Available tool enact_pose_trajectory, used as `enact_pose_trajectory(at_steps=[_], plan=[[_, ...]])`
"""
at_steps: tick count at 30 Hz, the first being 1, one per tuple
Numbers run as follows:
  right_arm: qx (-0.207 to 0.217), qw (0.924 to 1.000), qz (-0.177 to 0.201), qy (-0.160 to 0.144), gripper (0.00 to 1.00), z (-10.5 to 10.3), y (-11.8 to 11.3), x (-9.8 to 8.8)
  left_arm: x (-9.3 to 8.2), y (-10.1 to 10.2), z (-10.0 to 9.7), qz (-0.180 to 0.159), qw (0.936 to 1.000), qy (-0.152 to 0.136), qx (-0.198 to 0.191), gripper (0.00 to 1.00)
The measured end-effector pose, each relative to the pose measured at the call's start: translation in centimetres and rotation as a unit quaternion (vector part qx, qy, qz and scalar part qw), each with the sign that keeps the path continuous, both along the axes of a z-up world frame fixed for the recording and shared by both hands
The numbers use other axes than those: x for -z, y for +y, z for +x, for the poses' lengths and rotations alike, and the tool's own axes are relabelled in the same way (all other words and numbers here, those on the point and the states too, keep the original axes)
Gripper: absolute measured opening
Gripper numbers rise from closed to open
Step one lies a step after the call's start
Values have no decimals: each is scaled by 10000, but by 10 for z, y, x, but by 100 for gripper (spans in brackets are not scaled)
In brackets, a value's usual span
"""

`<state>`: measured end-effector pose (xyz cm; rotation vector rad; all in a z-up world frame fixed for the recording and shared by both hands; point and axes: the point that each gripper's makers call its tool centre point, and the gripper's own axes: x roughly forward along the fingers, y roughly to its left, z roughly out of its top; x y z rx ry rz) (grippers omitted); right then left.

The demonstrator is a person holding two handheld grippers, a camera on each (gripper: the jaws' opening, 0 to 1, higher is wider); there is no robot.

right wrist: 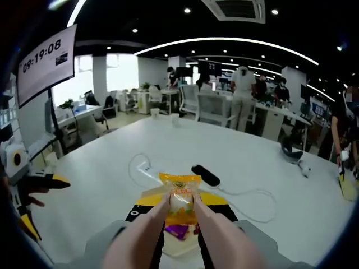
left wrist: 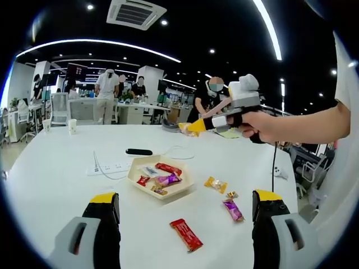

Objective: Place the target food into the container with the food tongs after gripping and lifting it, then release it inside without dropping or visibly crushing the food.

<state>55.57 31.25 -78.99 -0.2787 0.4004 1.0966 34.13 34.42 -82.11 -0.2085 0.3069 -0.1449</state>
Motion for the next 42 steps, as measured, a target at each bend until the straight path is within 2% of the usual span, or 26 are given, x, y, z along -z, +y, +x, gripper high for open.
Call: enact_pose_trajectory(at_steps=[18, 32, 38, 42], plan=[[53, 10000, -25, -11, 21, 20, 8, 11, 5, 3, -1, -15, 10000, 56, 20, 99], [84, 9998, -5, 160, 21, 28, 19, 24, 8, 8, -2, -25, 9999, 121, 9, 99], [-109, 9998, -105, 142, 22, 22, 20, 28, 12, 8, -1, -23, 9999, 158, 5, 99], [-202, 9992, -114, 335, 22, 14, 22, 32, 14, 7, 0, -29, 9998, 181, 21, 99]])
